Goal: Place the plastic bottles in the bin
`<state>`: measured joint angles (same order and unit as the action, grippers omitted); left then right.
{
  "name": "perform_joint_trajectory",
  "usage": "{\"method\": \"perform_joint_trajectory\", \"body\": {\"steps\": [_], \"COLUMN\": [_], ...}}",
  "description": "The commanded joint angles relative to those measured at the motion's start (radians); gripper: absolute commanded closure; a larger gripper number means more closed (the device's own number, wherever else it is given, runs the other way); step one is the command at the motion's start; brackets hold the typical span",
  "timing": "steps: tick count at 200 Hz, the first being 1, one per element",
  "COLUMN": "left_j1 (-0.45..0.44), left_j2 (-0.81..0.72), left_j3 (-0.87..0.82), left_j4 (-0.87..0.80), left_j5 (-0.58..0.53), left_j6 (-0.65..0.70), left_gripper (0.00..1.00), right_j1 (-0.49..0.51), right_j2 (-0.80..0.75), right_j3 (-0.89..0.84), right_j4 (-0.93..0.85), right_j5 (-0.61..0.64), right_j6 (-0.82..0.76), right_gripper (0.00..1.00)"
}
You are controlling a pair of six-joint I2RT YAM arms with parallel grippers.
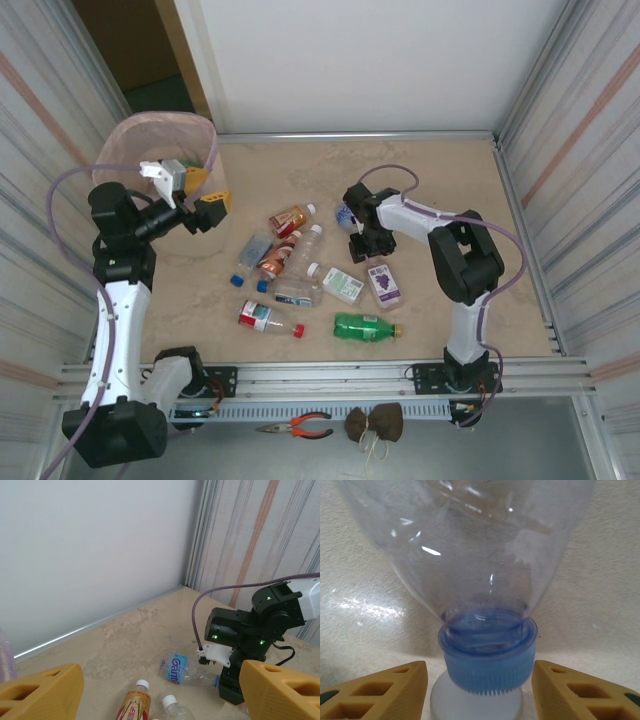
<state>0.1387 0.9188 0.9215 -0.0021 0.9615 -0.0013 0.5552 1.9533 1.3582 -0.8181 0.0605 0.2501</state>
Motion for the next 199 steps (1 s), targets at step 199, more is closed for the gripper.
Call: {"method": "perform_joint_trajectory", "body": {"steps": [199], "left_j1": [-0.023], "left_j2": [-0.011], "left_j3": [0.014], "left_j4": [0.021], "left_j5": [0.002], "left_j6": [0.003], "left_gripper": [0.18], "right_j1": [0.028], "right_j2": [-0.243], "right_j3": [-0.045], "right_j4": [-0.106], "right_j5": [0.107], "right_j6": [0.01], "right_gripper": [0.61]}}
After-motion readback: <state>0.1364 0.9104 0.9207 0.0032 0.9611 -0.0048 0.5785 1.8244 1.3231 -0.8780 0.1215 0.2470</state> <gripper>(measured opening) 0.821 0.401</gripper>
